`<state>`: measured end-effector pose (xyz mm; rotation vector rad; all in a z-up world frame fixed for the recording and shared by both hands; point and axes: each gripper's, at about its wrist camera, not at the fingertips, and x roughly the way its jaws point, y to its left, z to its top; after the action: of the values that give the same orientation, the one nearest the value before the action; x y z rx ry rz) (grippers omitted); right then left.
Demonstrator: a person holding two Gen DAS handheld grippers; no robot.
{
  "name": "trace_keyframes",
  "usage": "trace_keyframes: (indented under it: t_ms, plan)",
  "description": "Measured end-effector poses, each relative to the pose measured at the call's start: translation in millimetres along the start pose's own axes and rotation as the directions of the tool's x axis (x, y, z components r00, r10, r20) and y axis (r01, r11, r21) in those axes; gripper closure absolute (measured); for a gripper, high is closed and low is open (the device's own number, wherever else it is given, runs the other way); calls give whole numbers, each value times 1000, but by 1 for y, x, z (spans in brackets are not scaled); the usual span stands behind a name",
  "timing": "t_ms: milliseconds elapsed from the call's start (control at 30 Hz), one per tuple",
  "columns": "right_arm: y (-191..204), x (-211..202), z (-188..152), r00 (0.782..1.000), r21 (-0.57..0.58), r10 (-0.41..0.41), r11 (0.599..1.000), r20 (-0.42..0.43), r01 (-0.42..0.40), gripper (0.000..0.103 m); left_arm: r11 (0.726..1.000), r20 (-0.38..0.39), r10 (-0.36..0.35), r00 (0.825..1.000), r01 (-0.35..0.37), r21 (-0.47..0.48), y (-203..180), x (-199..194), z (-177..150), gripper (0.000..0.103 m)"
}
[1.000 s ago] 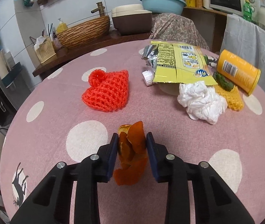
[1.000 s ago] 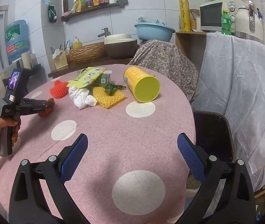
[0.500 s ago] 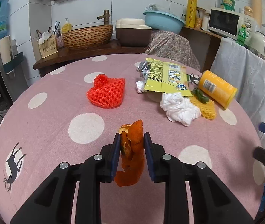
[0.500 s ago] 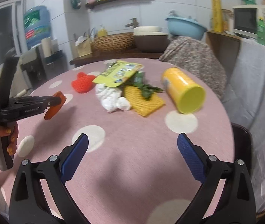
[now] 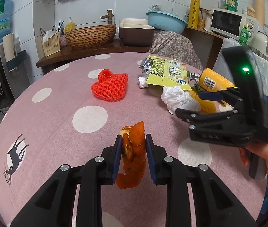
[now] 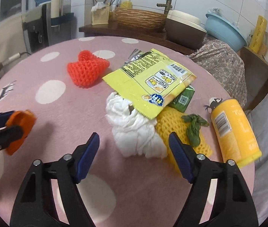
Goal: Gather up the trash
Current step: 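Grasp the white tissue ball with the right tool while the left tool holds the peel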
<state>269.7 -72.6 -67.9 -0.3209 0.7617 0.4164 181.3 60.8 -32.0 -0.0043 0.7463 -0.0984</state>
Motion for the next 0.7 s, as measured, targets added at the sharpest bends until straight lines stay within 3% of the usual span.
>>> trace_keyframes:
  t_ms: [167, 300, 567, 700]
  plan:
    - [0, 16, 5, 999, -5, -14, 1000, -36, 14, 54, 1000, -2, -3, 1000, 3, -4, 0, 0, -1, 77]
    - [0, 10, 0, 1000, 1, -21, 1000, -21, 21, 63, 1000, -4, -5, 1000, 5, -6, 0, 1, -2, 77]
    - [-12, -21, -23, 988, 121, 154, 980, 28, -156, 67, 1000, 1, -20, 1000, 20, -13, -2, -5, -7, 77]
    - [-12, -48, -44, 977, 149, 197, 967, 86, -208, 68, 999, 4, -45, 999, 45, -18, -7, -11, -9, 77]
